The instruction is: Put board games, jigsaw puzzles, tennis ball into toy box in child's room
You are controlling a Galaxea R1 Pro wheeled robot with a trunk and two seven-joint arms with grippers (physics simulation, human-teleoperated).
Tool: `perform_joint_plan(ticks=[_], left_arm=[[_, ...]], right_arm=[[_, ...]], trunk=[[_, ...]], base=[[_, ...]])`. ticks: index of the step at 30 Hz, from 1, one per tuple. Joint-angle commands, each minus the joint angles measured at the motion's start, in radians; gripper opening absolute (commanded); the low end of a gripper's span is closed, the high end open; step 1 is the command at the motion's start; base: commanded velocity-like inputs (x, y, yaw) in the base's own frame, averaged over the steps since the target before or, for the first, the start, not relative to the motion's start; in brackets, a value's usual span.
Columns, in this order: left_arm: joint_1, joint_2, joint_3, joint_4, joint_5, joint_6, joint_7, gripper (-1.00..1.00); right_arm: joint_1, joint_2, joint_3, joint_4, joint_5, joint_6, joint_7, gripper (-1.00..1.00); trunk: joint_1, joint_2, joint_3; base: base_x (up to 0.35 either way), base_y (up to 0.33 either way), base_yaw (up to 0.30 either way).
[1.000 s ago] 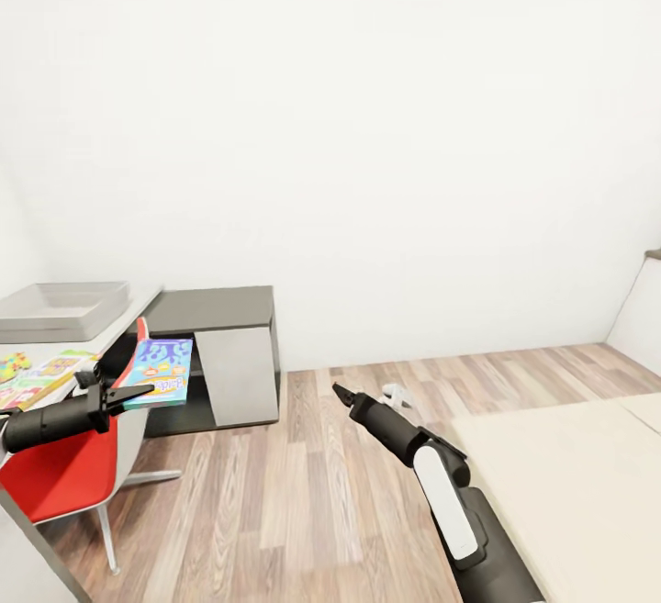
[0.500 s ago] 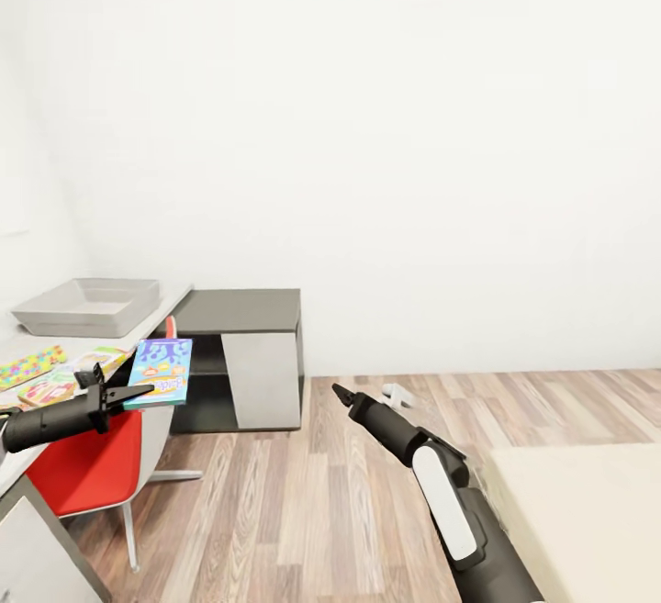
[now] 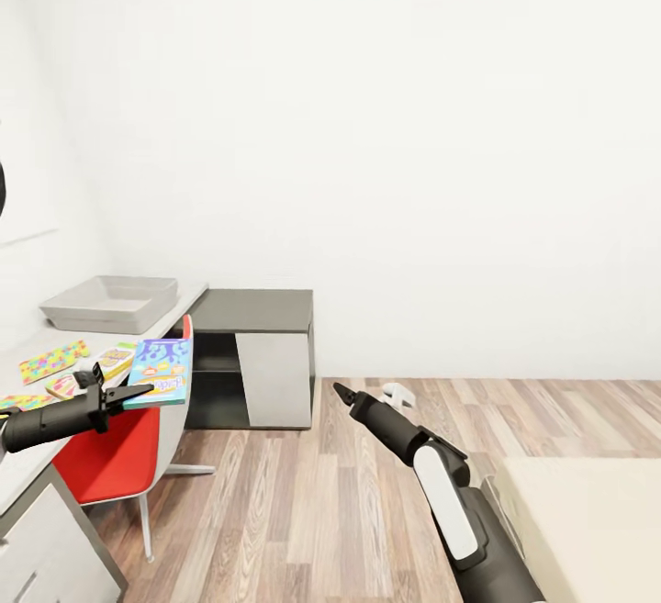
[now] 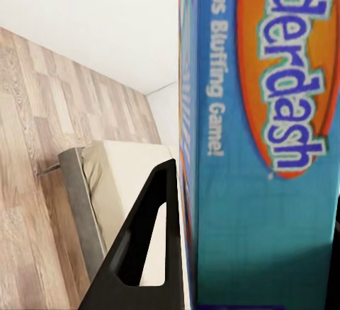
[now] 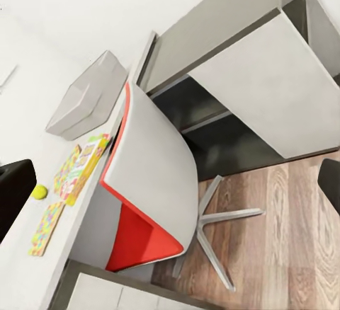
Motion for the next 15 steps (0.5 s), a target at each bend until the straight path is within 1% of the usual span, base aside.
perform_joint_plan(ticks=[1, 3, 6, 11, 15], left_arm=[[-0.001, 0.0, -0.001, 0.0, -0.001, 0.01, -0.005, -1.0], [-0.001, 0.0, 0.001, 0.0, -0.001, 0.011, -0.005, -1.0], [-0.001, 0.0, 0.001, 0.0, -0.001, 0.011, -0.005, -1.0], [-0.001, 0.0, 0.0, -0.001, -0.001, 0.009, -0.005, -1.0], [-0.001, 0.0, 0.0, -0.001, -0.001, 0.008, -0.005, -1.0]], right_arm=[[-0.001, 0.001, -0.001, -0.001, -0.002, 0.004, 0.001, 1.0], [-0.001, 0.001, -0.001, 0.001, -0.001, 0.003, 0.001, 1.0], [-0.001, 0.0, -0.001, -0.001, -0.001, 0.003, 0.001, 1.0], [-0.001, 0.001, 0.001, 0.003, 0.0, 0.003, 0.001, 1.0], [-0.001, 0.002, 0.001, 0.004, 0.0, 0.003, 0.0, 1.0]], trunk=[[-0.004, 0.006, 0.001], [-0.011, 0.02, 0.008], [-0.011, 0.02, 0.008], [-0.011, 0.02, 0.008], [-0.011, 0.02, 0.008]], base=[[0.0, 0.0, 0.001], [0.0, 0.0, 0.008], [0.0, 0.0, 0.14], [0.009, -0.003, 0.255], [0.174, -0.082, 0.279]])
